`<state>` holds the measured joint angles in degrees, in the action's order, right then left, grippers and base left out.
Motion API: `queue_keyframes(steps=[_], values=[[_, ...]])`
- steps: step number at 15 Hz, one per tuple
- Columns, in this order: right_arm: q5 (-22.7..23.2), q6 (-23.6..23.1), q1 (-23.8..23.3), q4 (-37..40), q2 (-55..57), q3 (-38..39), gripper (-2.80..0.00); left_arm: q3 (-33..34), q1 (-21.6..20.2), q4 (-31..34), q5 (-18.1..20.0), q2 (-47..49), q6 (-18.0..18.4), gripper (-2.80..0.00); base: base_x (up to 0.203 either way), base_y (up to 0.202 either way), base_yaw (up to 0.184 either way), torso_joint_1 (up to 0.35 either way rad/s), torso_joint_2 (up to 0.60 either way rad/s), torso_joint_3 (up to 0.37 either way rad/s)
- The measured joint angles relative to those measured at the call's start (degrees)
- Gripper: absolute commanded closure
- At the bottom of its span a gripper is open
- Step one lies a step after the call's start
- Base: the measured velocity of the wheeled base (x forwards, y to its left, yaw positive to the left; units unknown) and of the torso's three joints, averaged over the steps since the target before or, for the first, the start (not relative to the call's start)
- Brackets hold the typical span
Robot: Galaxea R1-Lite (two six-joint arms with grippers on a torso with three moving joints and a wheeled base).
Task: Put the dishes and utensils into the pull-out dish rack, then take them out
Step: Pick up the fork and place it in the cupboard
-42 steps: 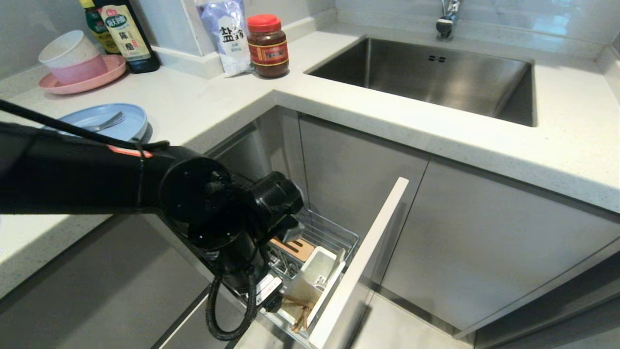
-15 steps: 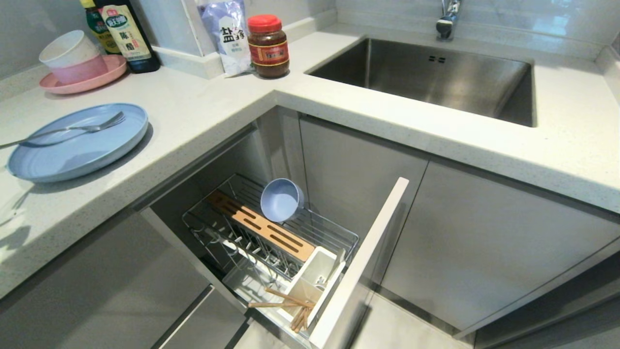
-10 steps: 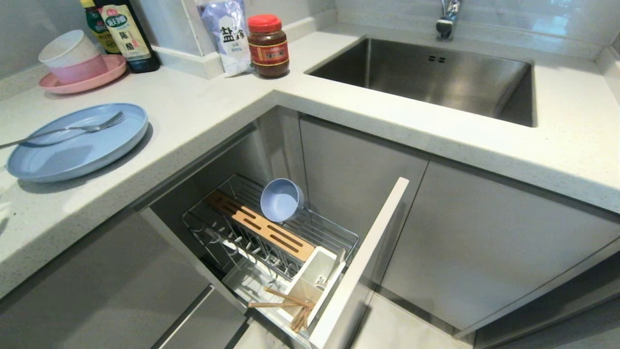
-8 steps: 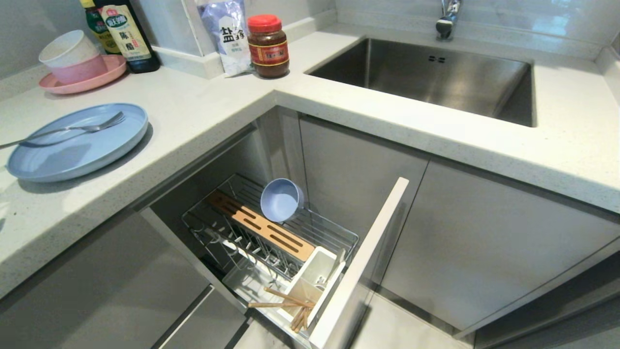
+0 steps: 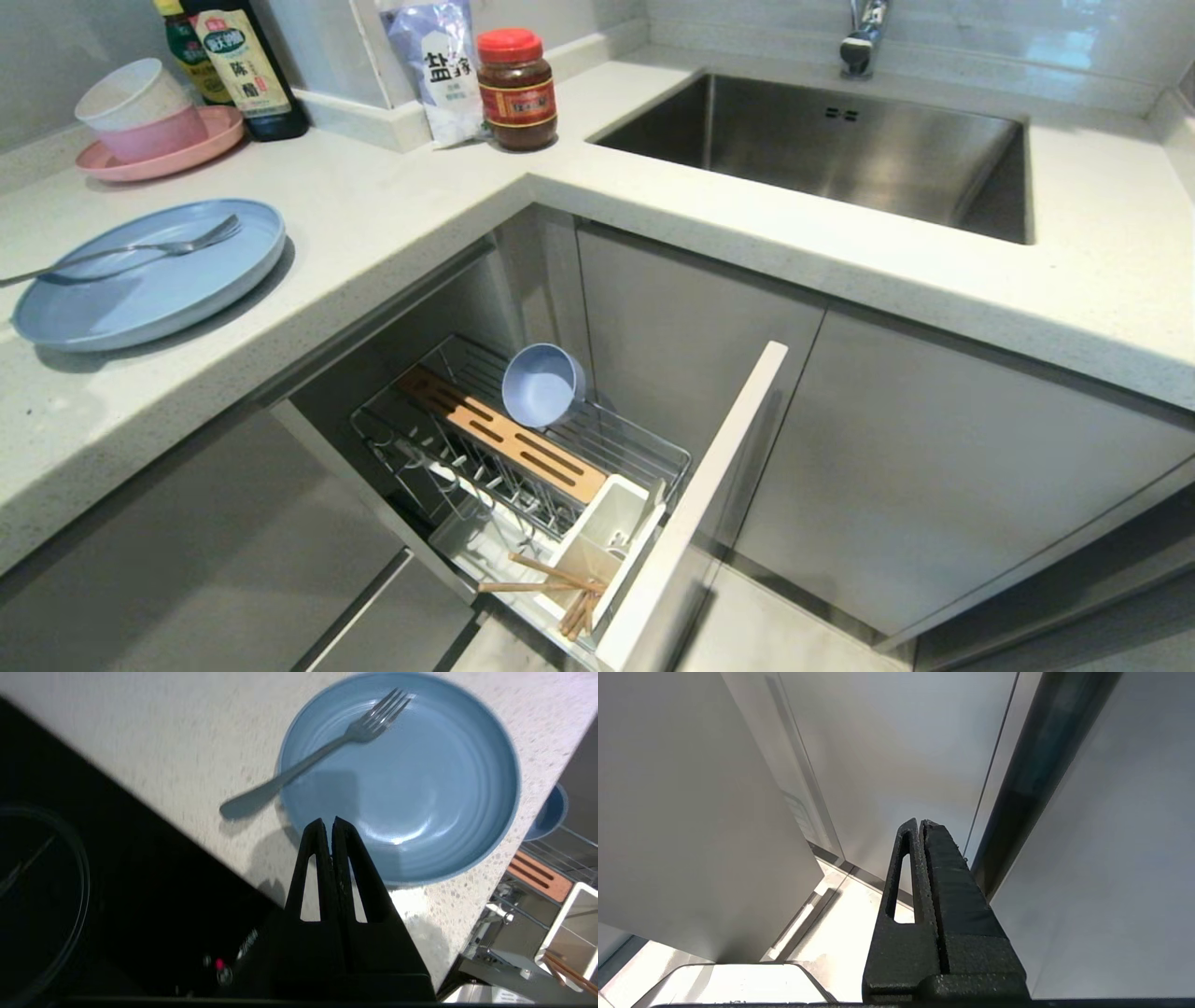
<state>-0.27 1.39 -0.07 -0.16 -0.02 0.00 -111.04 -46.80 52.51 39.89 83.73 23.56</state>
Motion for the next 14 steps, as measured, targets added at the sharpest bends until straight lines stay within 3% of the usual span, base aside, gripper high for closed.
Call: queue_keyframes(steps=[3,6,10,11,14], values=[[0.01,0.02,-0.02,0.00,0.00,0.00,0.00,-0.17,-0.97,-1.67,2.58,3.16,2.94,0.00,0.000,0.000,0.000,0.000,0.00,0.000],[0.02,0.02,-0.02,0.00,0.00,0.00,0.00,-0.12,-1.03,-3.85,9.26,6.07,4.91,0.00,0.000,0.000,0.000,0.000,0.00,0.000],[0.01,0.02,-0.02,0.01,0.00,0.00,0.00,0.10,1.66,-5.73,9.84,9.51,5.65,0.00,0.000,0.000,0.000,0.000,0.00,0.000],[0.00,0.02,-0.02,0.00,0.00,0.00,0.00,0.43,3.15,-5.73,9.84,10.09,5.65,-2.80,0.000,0.000,0.000,0.000,0.00,0.000],[0.00,0.02,-0.02,0.00,0.00,0.00,0.00,2.00,7.65,-5.57,9.80,11.13,5.65,-2.80,0.000,0.000,0.000,0.000,0.00,0.000]])
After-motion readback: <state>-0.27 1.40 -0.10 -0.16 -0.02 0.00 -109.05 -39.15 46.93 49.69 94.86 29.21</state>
